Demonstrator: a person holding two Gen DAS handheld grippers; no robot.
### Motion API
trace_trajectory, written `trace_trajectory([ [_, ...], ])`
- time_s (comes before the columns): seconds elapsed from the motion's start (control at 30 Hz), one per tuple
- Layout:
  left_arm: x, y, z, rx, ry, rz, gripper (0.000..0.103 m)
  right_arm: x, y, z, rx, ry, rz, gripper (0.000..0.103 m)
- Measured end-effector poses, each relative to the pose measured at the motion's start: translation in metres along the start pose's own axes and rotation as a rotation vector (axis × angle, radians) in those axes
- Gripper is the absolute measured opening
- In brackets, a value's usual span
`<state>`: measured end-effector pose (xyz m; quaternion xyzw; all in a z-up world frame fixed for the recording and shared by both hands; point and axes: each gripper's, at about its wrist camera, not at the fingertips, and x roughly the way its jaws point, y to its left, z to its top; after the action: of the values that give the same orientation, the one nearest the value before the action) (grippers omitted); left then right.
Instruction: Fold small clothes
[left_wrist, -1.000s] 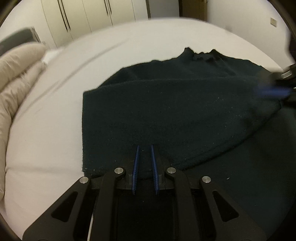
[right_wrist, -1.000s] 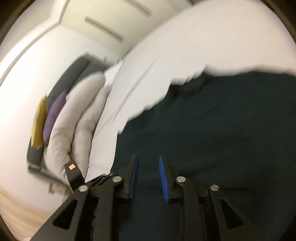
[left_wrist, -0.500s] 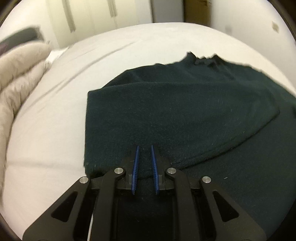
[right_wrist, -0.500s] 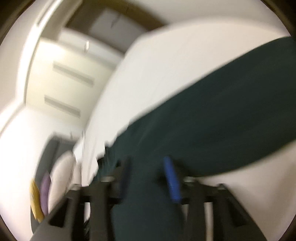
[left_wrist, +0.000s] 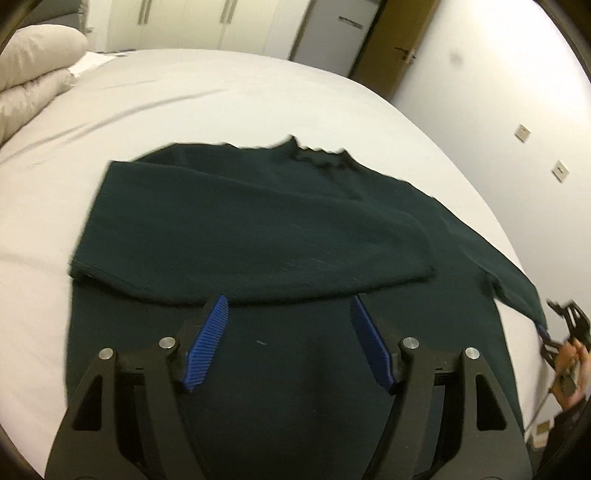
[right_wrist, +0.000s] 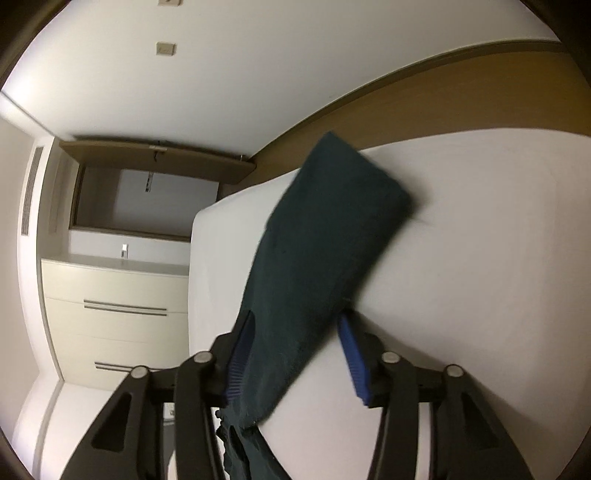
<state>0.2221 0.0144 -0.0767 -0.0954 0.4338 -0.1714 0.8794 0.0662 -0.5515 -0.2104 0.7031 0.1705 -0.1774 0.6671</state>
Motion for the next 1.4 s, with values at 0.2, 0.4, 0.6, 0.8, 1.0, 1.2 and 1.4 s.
trace_trajectory([
  [0.2, -0.002, -0.015, -0.004, -0.028, -0.002, -0.05, 0.068, 0.013, -0.011, 0.012, 0.177, -0.106, 0.115, 0.051],
  [0.4, -0.009, -0.001, 0.0, -0.095, -0.015, -0.09, 0.068, 0.045, 0.02, 0.009, 0.048, -0.12, 0.039, 0.032],
  [0.6, -0.013, 0.021, 0.006, -0.147, -0.029, -0.126, 0.068, 0.058, 0.1, -0.024, -0.265, -0.063, -0.041, 0.012],
  [0.8, -0.022, 0.049, 0.018, -0.247, -0.067, -0.191, 0.068, 0.122, 0.222, -0.172, -0.772, 0.095, -0.03, 0.012],
  [1.0, -0.022, 0.066, 0.028, -0.293, -0.082, -0.23, 0.068, 0.206, 0.249, -0.307, -0.937, 0.313, -0.004, 0.014],
  [1.2, 0.003, 0.067, 0.033, -0.331, -0.039, -0.277, 0.068, 0.21, 0.204, -0.369, -1.013, 0.493, 0.012, 0.066],
  [1.4, 0.036, 0.048, 0.027, -0.351, 0.028, -0.322, 0.068, 0.189, 0.198, -0.354, -0.994, 0.525, 0.12, 0.091],
])
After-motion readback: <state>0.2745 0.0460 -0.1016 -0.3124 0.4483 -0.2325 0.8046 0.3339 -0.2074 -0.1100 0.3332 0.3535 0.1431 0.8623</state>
